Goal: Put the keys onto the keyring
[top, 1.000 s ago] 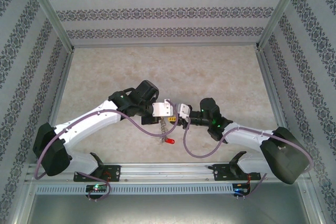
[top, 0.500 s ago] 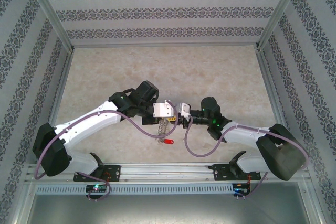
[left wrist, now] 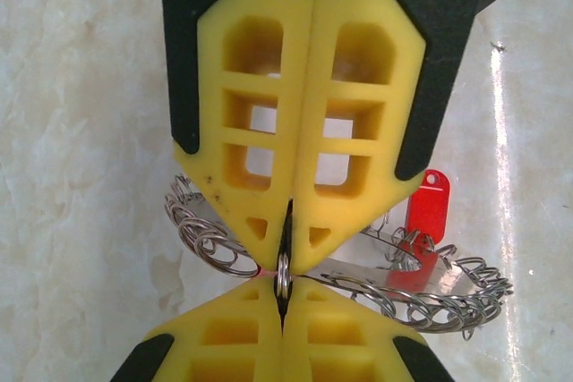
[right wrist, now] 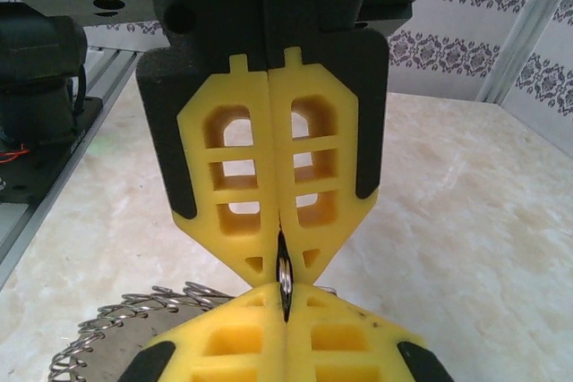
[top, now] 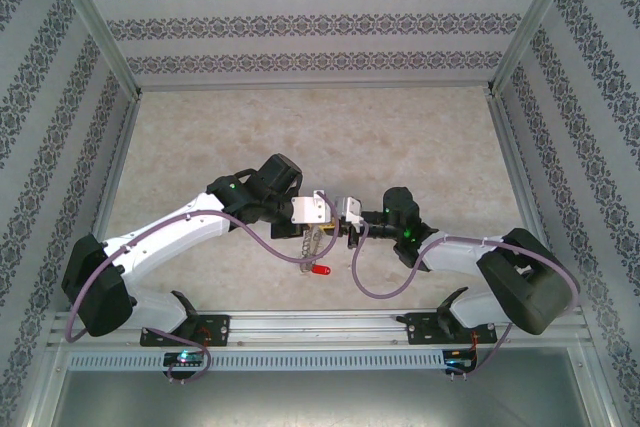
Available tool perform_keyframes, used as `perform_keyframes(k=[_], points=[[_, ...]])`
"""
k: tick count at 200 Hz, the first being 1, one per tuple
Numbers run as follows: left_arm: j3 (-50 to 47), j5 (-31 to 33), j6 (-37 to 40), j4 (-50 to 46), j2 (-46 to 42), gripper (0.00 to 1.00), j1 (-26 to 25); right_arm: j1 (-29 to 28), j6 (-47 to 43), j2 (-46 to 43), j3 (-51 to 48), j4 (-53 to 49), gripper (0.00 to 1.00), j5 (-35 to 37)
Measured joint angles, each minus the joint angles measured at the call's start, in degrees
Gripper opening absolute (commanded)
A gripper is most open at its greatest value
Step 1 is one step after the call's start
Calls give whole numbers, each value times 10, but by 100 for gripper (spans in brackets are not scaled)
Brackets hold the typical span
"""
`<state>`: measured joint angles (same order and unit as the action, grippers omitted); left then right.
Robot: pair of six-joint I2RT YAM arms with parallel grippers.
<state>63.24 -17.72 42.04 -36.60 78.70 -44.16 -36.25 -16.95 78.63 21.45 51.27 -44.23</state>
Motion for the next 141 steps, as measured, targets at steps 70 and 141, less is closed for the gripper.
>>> perform_keyframes(k=[70, 141], points=[[-49, -16, -7, 58, -27, 23, 3, 2, 32, 26, -28, 81, 0, 7], [-114, -50, -31, 149, -40, 20, 24, 8, 85, 102, -49, 221, 0, -5]])
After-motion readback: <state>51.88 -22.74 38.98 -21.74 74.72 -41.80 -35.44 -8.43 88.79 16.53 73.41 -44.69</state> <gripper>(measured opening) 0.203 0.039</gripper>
